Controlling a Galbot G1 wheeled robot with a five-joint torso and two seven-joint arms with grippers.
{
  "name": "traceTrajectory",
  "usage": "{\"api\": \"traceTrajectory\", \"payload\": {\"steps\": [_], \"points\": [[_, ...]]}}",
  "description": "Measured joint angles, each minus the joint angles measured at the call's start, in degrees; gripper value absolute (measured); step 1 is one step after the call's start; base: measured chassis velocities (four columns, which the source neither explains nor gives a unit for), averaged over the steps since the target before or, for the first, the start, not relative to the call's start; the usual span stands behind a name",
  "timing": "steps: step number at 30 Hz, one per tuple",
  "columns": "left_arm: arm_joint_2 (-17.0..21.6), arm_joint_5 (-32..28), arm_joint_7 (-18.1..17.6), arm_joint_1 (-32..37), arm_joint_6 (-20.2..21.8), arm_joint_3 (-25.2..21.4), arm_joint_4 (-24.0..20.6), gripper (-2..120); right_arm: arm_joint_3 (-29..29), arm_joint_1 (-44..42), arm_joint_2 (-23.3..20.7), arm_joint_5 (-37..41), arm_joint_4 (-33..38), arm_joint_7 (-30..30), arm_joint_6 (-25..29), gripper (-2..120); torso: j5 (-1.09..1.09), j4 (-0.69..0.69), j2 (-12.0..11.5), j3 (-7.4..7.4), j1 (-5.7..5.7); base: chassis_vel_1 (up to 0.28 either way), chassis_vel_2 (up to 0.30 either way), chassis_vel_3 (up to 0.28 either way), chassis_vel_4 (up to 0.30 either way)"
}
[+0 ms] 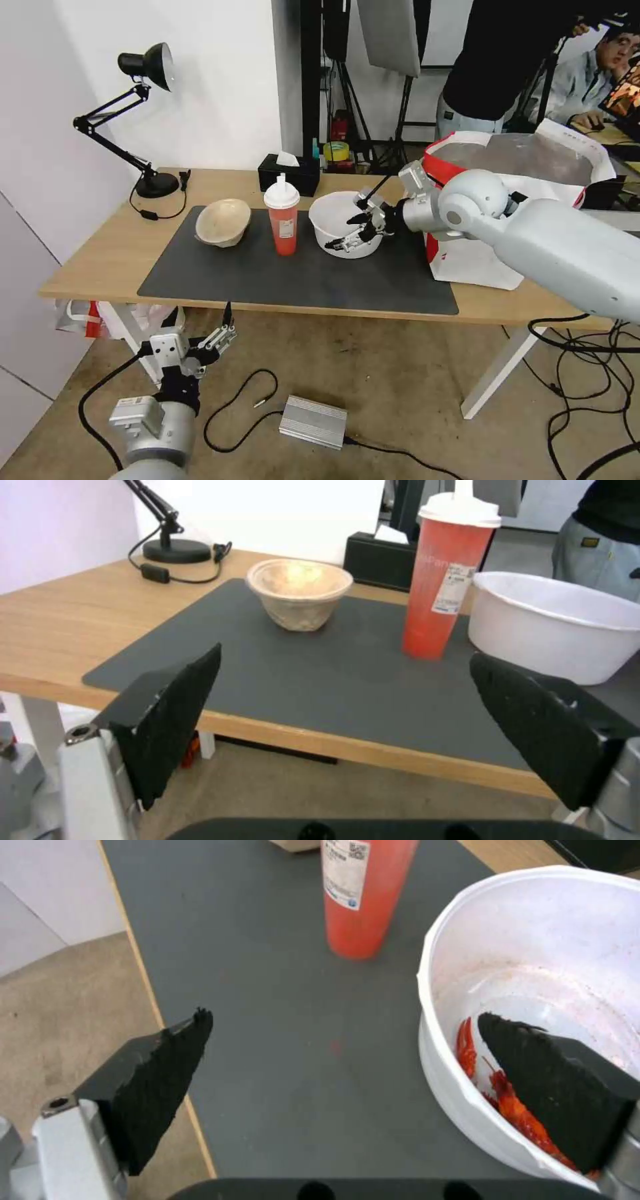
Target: Pick up the trash from the table and place it into the takeout bag.
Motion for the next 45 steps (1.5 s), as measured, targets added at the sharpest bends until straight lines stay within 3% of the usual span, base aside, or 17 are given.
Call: {"api": "traceTrajectory", "payload": {"steps": [45], "points": [[-0.5, 0.3, -0.2, -0.4, -0.2, 1.6, 1.2, 100, -0.3, 0.2, 4.8, -2.8, -8.1, -2.1, 0.3, 100, 0.00, 0.00, 0.0, -0.01, 0.00, 0.000, 0.000, 0.000, 0.000]]}}
